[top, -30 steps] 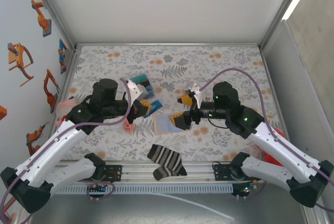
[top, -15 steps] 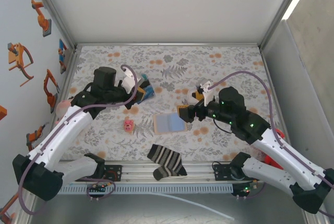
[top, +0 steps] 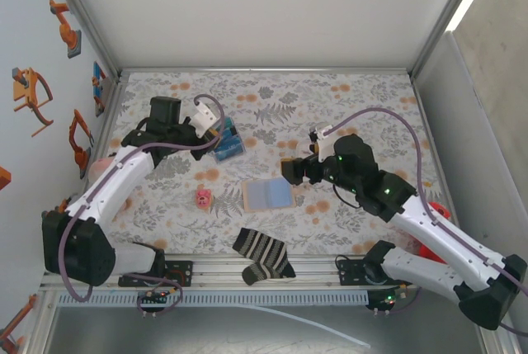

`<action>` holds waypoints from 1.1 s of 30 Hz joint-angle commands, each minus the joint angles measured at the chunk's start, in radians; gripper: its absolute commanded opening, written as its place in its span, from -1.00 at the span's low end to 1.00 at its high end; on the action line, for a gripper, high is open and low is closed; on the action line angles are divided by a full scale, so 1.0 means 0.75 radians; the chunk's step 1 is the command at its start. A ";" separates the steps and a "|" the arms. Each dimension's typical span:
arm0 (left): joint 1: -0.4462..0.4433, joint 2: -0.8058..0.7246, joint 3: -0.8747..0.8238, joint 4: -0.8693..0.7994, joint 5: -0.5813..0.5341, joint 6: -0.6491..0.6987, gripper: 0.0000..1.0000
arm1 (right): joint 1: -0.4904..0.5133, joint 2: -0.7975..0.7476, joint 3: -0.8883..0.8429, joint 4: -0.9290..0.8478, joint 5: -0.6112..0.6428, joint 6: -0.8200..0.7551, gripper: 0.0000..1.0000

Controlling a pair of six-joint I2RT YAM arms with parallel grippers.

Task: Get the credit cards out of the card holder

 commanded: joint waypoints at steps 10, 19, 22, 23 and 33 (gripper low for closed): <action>0.093 0.210 0.071 0.118 0.026 0.185 -1.00 | -0.003 0.136 0.054 -0.042 0.176 0.070 0.99; 0.136 0.348 0.113 0.153 0.024 0.203 -1.00 | -0.004 0.193 0.061 -0.066 0.253 0.118 0.99; 0.154 0.367 0.124 0.143 0.023 0.215 -1.00 | -0.003 0.204 0.053 -0.073 0.261 0.137 0.99; 0.159 0.369 0.127 0.141 0.026 0.215 -1.00 | -0.003 0.207 0.050 -0.071 0.261 0.142 0.99; 0.209 0.391 0.154 0.084 0.020 0.250 -1.00 | -0.004 0.287 0.060 -0.035 0.229 0.180 0.97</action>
